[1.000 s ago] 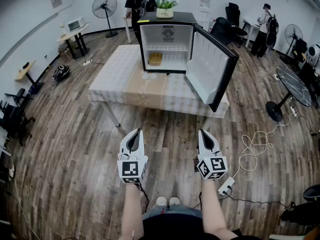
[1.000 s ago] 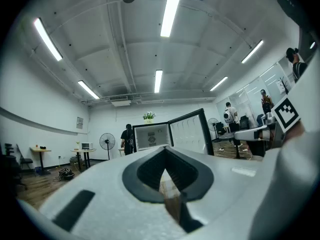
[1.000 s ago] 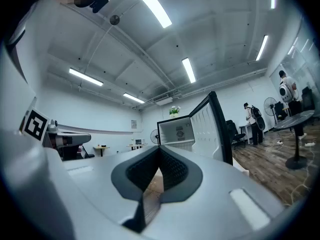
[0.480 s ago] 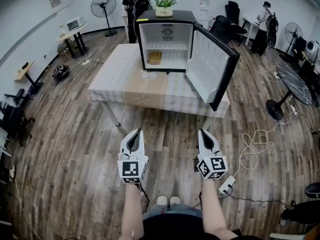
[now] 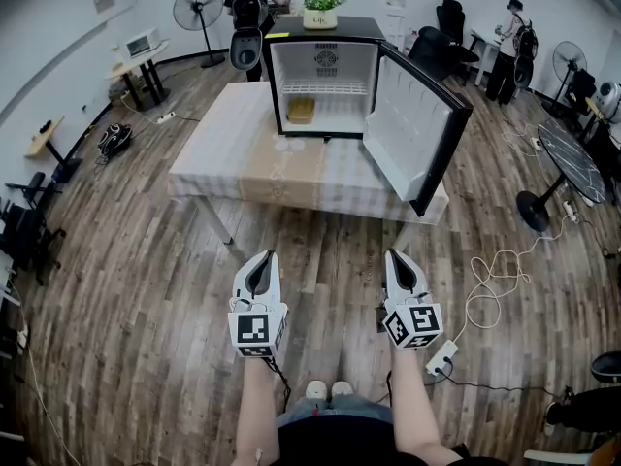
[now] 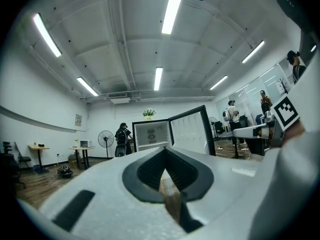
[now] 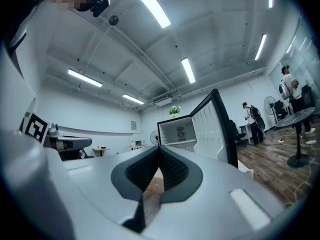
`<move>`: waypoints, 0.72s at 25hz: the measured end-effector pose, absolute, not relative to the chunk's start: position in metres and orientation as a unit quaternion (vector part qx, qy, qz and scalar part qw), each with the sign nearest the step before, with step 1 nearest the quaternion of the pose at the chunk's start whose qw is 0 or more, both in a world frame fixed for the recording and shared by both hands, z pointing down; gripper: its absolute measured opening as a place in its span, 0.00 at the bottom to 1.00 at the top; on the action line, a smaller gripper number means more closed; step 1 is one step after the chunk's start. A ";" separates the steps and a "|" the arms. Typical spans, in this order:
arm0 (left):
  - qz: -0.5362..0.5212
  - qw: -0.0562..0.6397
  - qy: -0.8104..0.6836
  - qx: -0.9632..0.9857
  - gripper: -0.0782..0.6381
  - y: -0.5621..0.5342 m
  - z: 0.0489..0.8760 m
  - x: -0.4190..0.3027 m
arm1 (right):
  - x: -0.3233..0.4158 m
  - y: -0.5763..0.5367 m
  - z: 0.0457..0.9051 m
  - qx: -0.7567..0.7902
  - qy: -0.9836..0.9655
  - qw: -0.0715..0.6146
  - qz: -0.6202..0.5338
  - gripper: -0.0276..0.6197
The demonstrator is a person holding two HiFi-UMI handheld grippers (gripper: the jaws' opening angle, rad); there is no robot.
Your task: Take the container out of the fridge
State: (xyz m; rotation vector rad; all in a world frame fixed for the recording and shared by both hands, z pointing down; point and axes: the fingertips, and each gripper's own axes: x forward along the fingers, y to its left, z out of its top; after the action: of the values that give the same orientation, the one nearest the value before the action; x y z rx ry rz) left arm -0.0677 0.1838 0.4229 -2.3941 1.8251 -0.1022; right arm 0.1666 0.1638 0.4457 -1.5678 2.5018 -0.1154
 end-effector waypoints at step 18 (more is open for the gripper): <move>-0.028 0.052 0.585 -0.809 0.12 0.159 0.439 -0.110 | 0.120 0.150 0.449 -0.527 0.845 0.089 -0.028 0.26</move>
State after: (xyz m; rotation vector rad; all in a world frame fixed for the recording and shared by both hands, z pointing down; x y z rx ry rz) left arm -0.1099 0.1594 0.4392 -2.4605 1.7783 -0.0862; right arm 0.1200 0.1501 0.4492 -1.5680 2.5124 -0.0823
